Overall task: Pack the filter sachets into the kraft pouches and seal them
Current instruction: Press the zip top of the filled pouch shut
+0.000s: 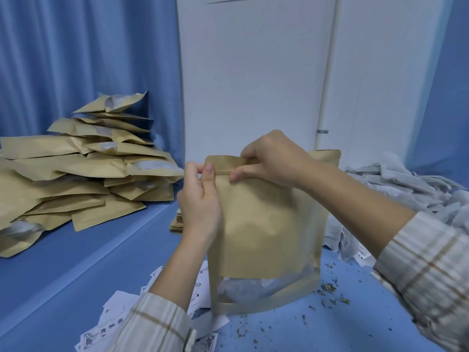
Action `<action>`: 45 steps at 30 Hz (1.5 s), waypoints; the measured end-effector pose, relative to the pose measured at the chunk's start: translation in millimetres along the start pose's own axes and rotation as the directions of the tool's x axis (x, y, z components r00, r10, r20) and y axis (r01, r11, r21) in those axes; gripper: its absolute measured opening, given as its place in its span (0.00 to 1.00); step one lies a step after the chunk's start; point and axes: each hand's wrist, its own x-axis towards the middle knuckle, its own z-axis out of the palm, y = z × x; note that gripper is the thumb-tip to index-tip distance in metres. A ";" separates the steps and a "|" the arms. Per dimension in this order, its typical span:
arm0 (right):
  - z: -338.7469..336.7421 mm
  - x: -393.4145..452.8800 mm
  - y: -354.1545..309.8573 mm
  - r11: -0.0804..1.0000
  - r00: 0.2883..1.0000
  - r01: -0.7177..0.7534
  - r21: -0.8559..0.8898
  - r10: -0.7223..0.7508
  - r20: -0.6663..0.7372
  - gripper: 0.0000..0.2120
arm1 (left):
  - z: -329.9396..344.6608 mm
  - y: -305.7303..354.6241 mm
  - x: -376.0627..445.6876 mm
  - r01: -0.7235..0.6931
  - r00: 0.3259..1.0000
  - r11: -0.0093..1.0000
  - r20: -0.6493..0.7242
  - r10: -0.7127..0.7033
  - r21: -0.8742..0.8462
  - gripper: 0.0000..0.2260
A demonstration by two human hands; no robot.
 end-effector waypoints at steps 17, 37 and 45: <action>-6.3 -22.9 46.0 0.924 0.914 -0.236 -0.302 0.105 -0.393 0.31 | 5.3 11.7 11.6 0.145 0.983 0.958 0.150 -0.110 -0.248 0.06; 0.0 -21.9 58.8 0.874 0.908 -0.350 -0.337 0.229 -0.350 0.32 | 12.1 3.8 7.5 0.110 0.988 0.975 0.131 -0.086 -0.191 0.18; 20.7 -14.9 36.4 0.874 0.858 -0.377 -0.306 0.206 -0.470 0.31 | 19.4 6.4 1.9 0.108 0.985 0.962 0.160 -0.069 -0.250 0.11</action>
